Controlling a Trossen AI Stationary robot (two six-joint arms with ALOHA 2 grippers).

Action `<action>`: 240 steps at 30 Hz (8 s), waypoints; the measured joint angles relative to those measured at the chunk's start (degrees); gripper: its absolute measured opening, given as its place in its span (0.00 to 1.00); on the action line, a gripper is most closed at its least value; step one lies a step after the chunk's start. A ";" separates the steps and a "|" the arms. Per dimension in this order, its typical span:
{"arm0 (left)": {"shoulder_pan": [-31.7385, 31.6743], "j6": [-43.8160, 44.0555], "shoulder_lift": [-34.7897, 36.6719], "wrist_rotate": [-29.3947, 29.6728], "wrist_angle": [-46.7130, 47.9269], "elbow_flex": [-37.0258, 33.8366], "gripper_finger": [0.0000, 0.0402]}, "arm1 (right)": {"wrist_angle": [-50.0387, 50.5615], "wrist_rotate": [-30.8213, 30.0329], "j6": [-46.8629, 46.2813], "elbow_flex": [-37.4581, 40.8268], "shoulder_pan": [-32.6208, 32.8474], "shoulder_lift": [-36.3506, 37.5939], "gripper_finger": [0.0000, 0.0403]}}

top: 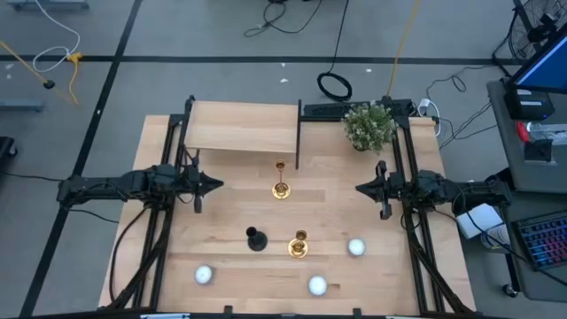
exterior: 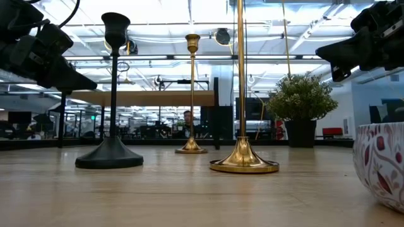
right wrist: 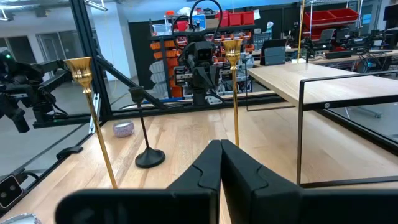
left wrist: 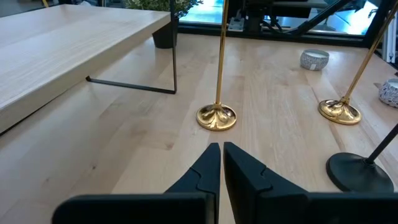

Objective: Pick & Place candle stick holders

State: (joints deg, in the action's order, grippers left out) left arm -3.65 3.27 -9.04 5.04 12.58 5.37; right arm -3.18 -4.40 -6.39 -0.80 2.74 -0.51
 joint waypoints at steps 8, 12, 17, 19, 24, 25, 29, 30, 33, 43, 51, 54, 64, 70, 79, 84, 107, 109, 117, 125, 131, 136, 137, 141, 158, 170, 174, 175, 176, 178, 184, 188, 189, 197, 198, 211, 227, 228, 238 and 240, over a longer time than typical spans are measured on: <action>0.01 -0.02 0.00 0.00 -0.02 0.00 0.06 | -0.01 0.00 0.00 0.01 -0.01 0.00 0.01; -0.01 0.00 -0.02 0.00 -0.02 0.00 0.06 | -0.01 0.00 0.00 0.00 0.00 0.01 0.01; 0.01 0.00 0.00 0.00 0.00 0.02 0.06 | -0.01 0.00 0.00 -0.01 0.01 0.01 0.01; -0.01 0.00 -0.02 0.00 -0.02 0.02 0.06 | -0.01 0.00 0.00 0.00 -0.01 0.01 0.01; -0.01 0.00 0.00 0.00 -0.02 0.00 0.06 | -0.02 0.00 0.00 -0.01 0.01 0.02 0.01; -0.01 0.00 -0.02 0.00 0.00 0.02 0.06 | 0.00 0.00 0.00 -0.02 0.01 0.00 0.01; 0.01 0.00 -0.02 0.00 -0.02 0.00 0.06 | -0.02 0.00 0.00 0.00 -0.01 0.00 0.01; -0.01 0.00 0.00 0.00 -0.01 0.00 0.06 | -0.01 0.00 0.00 -0.02 -0.01 0.01 0.01; 0.00 0.00 -0.01 0.00 -0.01 0.02 0.06 | -0.02 0.00 0.00 0.00 0.00 0.02 0.01; -0.01 0.00 -0.02 0.00 -0.01 0.02 0.06 | -0.02 0.00 0.00 0.00 0.01 0.00 0.01; 0.00 0.00 -0.01 0.00 -0.01 0.00 0.06 | 0.00 0.00 0.00 -0.01 0.00 0.01 0.01; 0.01 0.00 0.00 0.00 0.00 0.02 0.06 | -0.02 0.00 0.00 0.00 0.01 0.00 0.01; -0.01 0.00 -0.02 0.00 -0.02 0.00 0.06 | 0.00 0.00 0.00 0.00 0.00 0.01 0.01; 0.00 0.00 0.00 0.00 0.00 0.02 0.06 | -0.02 0.00 0.00 0.01 -0.02 0.00 0.01; 0.00 0.00 -0.01 0.00 -0.01 0.01 0.06 | -0.02 0.00 0.00 0.01 -0.02 0.02 0.01; 0.01 0.00 -0.01 0.00 -0.02 0.01 0.06 | -0.02 0.00 0.00 0.00 -0.02 0.01 0.01; -0.01 -3.50 -0.01 1.09 -0.86 0.01 0.06 | -4.17 -0.04 0.03 -0.02 -0.02 0.00 0.01; -0.01 -5.04 0.00 1.03 -0.93 0.01 0.06 | -5.48 -0.83 2.52 0.00 -0.02 0.00 0.01; -0.01 -2.16 -0.02 1.03 -1.35 0.00 0.06 | -6.75 -3.09 7.78 0.01 -0.04 -0.23 0.01; -0.01 -1.64 -0.07 0.96 -7.68 0.00 0.06 | -6.86 -3.06 8.76 0.00 -0.04 -0.22 0.00; 0.01 -1.15 -0.09 0.50 -8.53 0.00 0.07 | -6.91 -3.27 10.15 0.01 -0.06 -0.22 0.03; 0.01 0.97 -0.09 -1.09 -8.66 0.00 0.07 | -10.06 -3.21 10.34 0.01 -0.04 -0.72 0.13; 0.01 1.55 -0.09 -1.54 -9.06 0.00 0.07 | -10.75 -3.19 10.46 0.00 -0.04 -1.04 0.16; 0.03 1.71 -0.37 -3.09 -11.52 0.00 0.07 | -13.00 -3.26 10.56 0.01 -0.04 -2.50 0.28; 0.03 3.16 -13.60 -5.31 -30.82 0.00 0.46 | -28.27 -2.74 8.59 -0.02 -0.04 -14.84 0.43; 1.34 -0.05 -29.17 -7.56 -36.12 9.18 0.43 | -38.12 0.02 5.38 -0.02 -0.02 -26.39 0.43; 1.95 -3.89 -35.08 -7.56 -30.37 16.58 0.43 | -39.66 0.03 5.42 0.00 -0.02 -27.89 0.43; 1.96 -4.44 -36.68 -7.55 -30.06 18.03 0.43 | -39.81 0.04 5.41 0.01 -0.02 -28.12 0.43; 1.93 -4.85 -38.31 -7.55 -30.19 19.26 0.43 | -39.82 0.04 5.35 -0.01 -0.02 -28.29 0.43; 1.93 -5.58 -41.66 -7.54 -30.25 21.18 0.43 | -39.82 0.04 5.35 0.01 -0.02 -28.70 0.43; 1.93 -6.59 -50.72 -6.32 -31.13 24.13 0.43 | -39.82 0.02 5.35 0.00 -0.02 -29.51 0.43; 1.93 -7.71 -55.72 -3.88 -36.06 24.58 0.43 | -39.82 0.02 5.43 0.01 -0.02 -29.64 0.42; 1.93 -7.69 -56.88 -3.87 -37.23 24.78 0.43 | -39.81 0.02 5.47 0.00 -0.02 -29.64 0.42; 1.92 -7.69 -64.61 1.30 -40.62 28.05 0.43 | -39.76 0.02 5.54 -0.01 -0.02 -29.64 0.42; 1.92 -7.64 -65.36 2.18 -40.91 28.50 0.43 | -39.74 0.02 5.55 0.01 -0.02 -29.64 0.42; 1.67 -5.61 -72.40 4.07 -43.56 32.51 0.43 | -39.28 -0.01 5.55 0.01 -0.02 -30.42 0.42; 0.82 -4.87 -74.95 6.06 -46.41 33.86 0.21 | -39.23 -0.02 5.55 0.01 -0.02 -30.42 0.42; 0.60 -4.84 -74.97 6.07 -46.26 33.86 0.16 | -39.23 -0.02 5.55 0.00 -0.02 -30.42 0.42; 0.92 -2.94 -73.78 6.11 -45.75 33.81 0.08 | -38.56 -0.04 2.76 0.01 -0.02 -30.41 0.42; 1.50 -2.73 -72.17 6.10 -45.23 33.79 0.06 | -38.53 -0.02 2.11 0.01 -0.02 -30.42 0.42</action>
State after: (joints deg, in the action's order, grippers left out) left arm -2.15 0.53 -81.21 11.14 -32.65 39.16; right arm -41.71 -4.43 -4.28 -0.80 2.72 -30.94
